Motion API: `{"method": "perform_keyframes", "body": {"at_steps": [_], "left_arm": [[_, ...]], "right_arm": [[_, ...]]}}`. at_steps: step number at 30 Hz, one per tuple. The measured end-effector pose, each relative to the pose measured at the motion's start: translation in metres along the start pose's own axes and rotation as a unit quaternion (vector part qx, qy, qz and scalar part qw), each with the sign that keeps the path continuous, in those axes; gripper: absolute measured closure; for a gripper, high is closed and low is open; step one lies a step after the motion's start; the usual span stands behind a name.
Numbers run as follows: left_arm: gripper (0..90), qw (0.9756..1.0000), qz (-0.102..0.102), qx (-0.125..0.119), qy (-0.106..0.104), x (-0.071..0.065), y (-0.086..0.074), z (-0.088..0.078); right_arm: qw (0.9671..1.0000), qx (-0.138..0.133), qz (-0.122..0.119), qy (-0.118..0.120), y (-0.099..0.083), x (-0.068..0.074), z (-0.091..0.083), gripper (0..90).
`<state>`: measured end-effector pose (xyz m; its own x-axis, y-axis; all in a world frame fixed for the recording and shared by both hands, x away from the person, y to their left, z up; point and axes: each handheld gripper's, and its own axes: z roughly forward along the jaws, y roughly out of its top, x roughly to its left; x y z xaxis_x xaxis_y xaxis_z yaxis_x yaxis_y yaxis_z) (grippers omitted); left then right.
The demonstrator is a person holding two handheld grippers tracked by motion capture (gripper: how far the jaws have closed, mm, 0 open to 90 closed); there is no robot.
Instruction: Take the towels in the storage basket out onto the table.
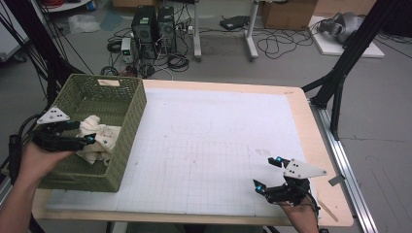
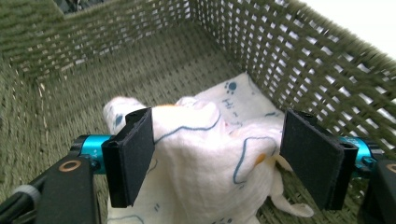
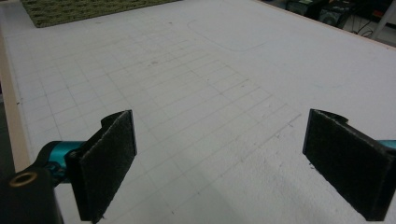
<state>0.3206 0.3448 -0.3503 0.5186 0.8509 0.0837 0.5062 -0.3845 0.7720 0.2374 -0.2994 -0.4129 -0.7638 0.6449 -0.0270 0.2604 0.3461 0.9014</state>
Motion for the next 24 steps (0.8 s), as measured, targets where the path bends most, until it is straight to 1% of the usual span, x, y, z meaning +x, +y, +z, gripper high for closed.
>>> {"method": "perform_keyframes", "body": {"at_steps": [3,4,5,6,8,10,11,15,18,21,24], "left_arm": [[26.8,0.9999,-0.006,0.013,0.004,0.002,-0.002,0.003],[26.9,0.9998,-0.011,0.018,0.004,0.003,-0.002,0.005],[27.6,0.9997,-0.010,0.021,0.002,0.003,-0.002,0.005],[29.9,0.9997,-0.009,0.024,0.000,0.003,-0.001,0.006],[35.7,0.9993,-0.004,0.037,0.000,0.003,-0.001,0.008],[39.3,0.9987,-0.006,0.051,-0.001,0.003,-0.001,0.010],[42.6,0.9984,-0.006,0.056,-0.004,0.003,-0.001,0.012],[53.4,0.9970,0.001,0.076,-0.009,0.003,0.000,0.016],[63.4,0.9956,0.004,0.093,-0.007,0.002,0.000,0.019],[70.0,0.9948,0.000,0.102,-0.002,0.003,-0.001,0.021],[78.7,0.9949,-0.001,0.101,-0.009,0.004,-0.001,0.021]], "right_arm": [[1.0000,0.000,0.000,0.000,0.000,0.000,0.000,9.0],[1.0000,-0.001,-0.002,-0.001,0.000,0.000,0.000,8.9],[1.0000,-0.001,-0.002,-0.001,0.000,0.000,0.000,9.0],[1.0000,-0.001,-0.001,0.001,0.000,0.000,0.000,8.9],[1.0000,0.000,0.001,0.001,0.000,0.000,0.000,9.0],[1.0000,0.000,0.001,0.002,0.000,0.001,0.000,8.9],[1.0000,0.000,0.001,0.002,0.000,0.001,0.000,8.9],[1.0000,0.000,0.000,0.002,0.000,0.001,0.000,8.9],[1.0000,0.000,0.000,0.002,0.000,0.001,0.000,9.0],[1.0000,-0.001,-0.002,0.003,0.001,0.001,0.001,8.9],[1.0000,-0.003,-0.001,0.003,0.001,0.001,0.001,8.9]]}}
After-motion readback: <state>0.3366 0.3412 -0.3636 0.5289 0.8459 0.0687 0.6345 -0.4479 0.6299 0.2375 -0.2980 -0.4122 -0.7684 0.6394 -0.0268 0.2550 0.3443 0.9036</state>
